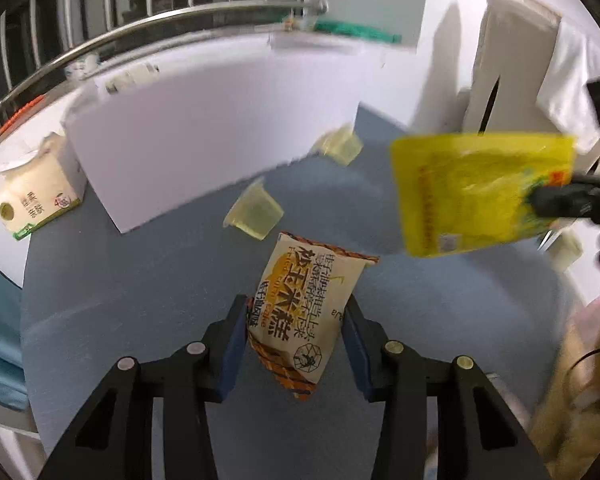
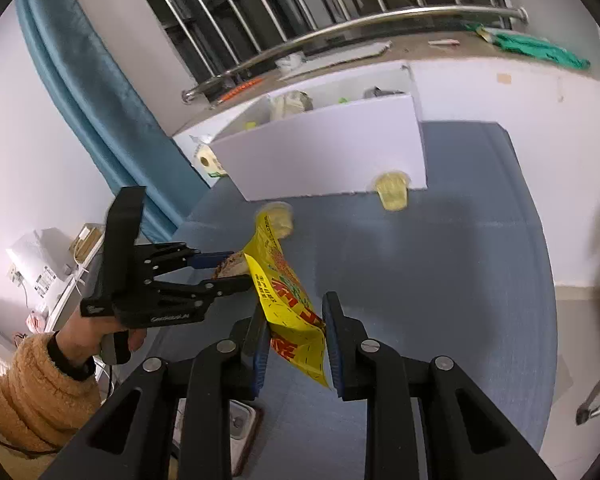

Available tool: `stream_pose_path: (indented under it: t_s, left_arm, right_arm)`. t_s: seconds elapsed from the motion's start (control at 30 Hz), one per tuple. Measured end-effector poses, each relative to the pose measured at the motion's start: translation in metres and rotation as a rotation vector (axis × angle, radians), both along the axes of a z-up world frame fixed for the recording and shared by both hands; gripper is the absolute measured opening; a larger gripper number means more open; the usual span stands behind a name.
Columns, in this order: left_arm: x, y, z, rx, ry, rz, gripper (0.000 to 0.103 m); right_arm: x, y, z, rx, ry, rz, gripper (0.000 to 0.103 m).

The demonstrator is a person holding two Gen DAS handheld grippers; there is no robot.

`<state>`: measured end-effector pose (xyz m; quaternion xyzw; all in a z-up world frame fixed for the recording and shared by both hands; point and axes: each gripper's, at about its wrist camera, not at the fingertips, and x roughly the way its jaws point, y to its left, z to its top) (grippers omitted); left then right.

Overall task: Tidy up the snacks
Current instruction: 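Grasp the bread pack with the left gripper while the right lifts the yellow bag, then carry both packs over the white box and open both grippers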

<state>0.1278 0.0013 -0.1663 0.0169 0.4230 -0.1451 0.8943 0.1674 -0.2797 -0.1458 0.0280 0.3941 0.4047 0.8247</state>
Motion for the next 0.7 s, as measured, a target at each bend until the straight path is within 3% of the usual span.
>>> stream_pose_path:
  t_s: [0.2,0.33,0.57,0.7]
  left_arm:
    - [-0.021,0.025,0.052,-0.134,-0.126,0.078,0.049]
    - [-0.014,0.037,0.094,-0.160,-0.218,0.123,0.049]
    - [0.057,0.056,0.152,-0.182,-0.313,0.194,0.049]
    - [0.118,0.064,0.156,-0.175,-0.278,0.216,0.049]
  right_arm:
    - [0.000,0.007,0.021,0.025,-0.042,0.003,0.027]
    - [0.011,0.018,0.045,0.034,-0.089,0.000,0.027]
    - [0.058,0.047,0.112,0.083,-0.211,-0.031,0.027]
    - [0.104,0.076,0.139,0.062,-0.252,-0.074,0.027]
